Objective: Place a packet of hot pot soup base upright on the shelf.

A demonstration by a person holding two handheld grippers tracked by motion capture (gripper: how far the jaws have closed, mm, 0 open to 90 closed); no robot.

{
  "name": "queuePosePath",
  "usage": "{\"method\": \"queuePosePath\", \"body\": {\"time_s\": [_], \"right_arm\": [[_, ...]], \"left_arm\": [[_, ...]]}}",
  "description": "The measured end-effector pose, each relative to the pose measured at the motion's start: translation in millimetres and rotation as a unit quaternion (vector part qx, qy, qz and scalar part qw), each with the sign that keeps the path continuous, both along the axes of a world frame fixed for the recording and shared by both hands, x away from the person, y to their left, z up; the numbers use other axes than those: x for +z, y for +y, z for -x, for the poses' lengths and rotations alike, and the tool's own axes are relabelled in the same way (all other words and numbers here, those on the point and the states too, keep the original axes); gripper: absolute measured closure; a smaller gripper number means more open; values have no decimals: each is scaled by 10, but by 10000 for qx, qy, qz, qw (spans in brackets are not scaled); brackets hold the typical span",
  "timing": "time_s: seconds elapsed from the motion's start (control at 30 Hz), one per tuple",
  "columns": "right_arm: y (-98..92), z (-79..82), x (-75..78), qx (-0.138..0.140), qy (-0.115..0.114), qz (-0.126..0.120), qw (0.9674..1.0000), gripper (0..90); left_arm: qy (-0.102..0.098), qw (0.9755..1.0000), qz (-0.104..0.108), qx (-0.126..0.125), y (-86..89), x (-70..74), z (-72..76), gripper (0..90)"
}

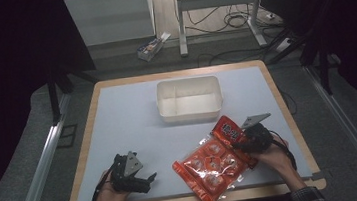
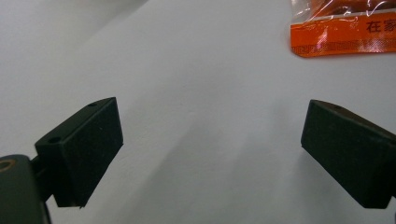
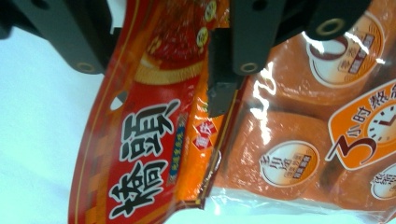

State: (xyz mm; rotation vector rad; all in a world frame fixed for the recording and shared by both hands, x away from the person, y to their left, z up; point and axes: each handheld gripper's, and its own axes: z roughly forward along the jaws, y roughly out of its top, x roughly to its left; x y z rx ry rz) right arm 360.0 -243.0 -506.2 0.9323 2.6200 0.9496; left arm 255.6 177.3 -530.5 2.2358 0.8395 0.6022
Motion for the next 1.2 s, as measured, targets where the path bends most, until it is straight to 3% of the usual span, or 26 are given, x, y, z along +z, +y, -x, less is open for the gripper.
{"method": "queuePosePath", "body": {"time_s": [0.37,0.67,0.93,1.0,1.03,1.2], "right_arm": [[75,-62,11,190,125,-115,9997,871],[65,-17,179,333,76,-260,9991,889],[144,15,582,585,68,-329,9977,889],[198,27,753,811,44,-309,9962,889],[198,27,753,811,44,-309,9962,889],[307,29,1053,1073,-15,-411,9934,890]], "left_arm": [[-6,10000,-67,-18,-6,-4,2,56],[-23,10000,-51,-19,-3,-2,4,57],[-32,10000,-6,-13,12,8,5,56],[-35,10000,-15,-21,7,8,7,57],[-35,10000,-15,-21,7,8,7,57],[-54,10000,-34,-34,9,11,7,57]]}}
